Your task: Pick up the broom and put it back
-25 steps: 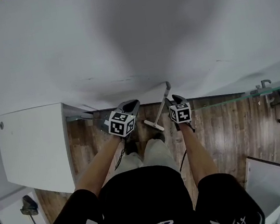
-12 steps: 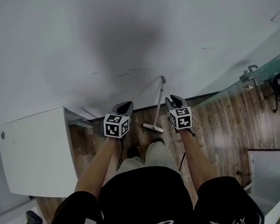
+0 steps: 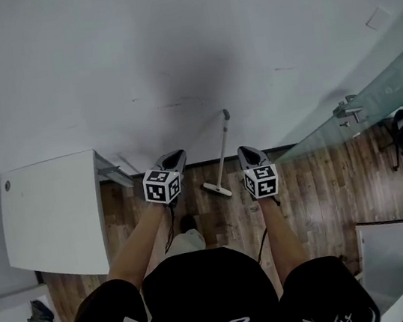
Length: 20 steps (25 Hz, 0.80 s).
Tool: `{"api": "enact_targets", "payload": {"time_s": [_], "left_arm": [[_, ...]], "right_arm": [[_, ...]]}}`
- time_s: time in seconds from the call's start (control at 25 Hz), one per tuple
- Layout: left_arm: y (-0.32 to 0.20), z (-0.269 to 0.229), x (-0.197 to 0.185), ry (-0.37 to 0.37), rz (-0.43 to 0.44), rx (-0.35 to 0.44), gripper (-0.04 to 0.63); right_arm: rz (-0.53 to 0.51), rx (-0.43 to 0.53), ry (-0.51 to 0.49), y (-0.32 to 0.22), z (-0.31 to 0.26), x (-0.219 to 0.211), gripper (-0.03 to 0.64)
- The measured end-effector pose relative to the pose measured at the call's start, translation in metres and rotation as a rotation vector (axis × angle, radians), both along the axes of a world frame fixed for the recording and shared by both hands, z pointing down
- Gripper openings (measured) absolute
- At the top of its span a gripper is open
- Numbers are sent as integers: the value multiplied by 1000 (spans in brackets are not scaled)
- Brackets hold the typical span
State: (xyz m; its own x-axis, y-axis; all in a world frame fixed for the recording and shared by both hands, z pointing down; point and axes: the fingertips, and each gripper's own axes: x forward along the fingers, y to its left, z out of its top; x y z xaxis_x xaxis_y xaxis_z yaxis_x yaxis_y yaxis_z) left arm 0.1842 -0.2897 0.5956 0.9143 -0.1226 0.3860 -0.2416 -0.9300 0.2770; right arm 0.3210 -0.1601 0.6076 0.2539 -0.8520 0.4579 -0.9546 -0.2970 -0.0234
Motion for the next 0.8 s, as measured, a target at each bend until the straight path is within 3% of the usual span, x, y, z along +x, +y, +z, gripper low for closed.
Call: {"api": "enact_targets", "payload": {"time_s": [0.28, 0.8], "left_arm": [[66, -15, -10, -5, -11, 42, 17], [154, -43, -50, 38, -52, 96, 17]], "right_arm": [[-37, 65, 0, 56, -33, -19, 25], [-80, 93, 12, 144, -48, -55, 24]]}}
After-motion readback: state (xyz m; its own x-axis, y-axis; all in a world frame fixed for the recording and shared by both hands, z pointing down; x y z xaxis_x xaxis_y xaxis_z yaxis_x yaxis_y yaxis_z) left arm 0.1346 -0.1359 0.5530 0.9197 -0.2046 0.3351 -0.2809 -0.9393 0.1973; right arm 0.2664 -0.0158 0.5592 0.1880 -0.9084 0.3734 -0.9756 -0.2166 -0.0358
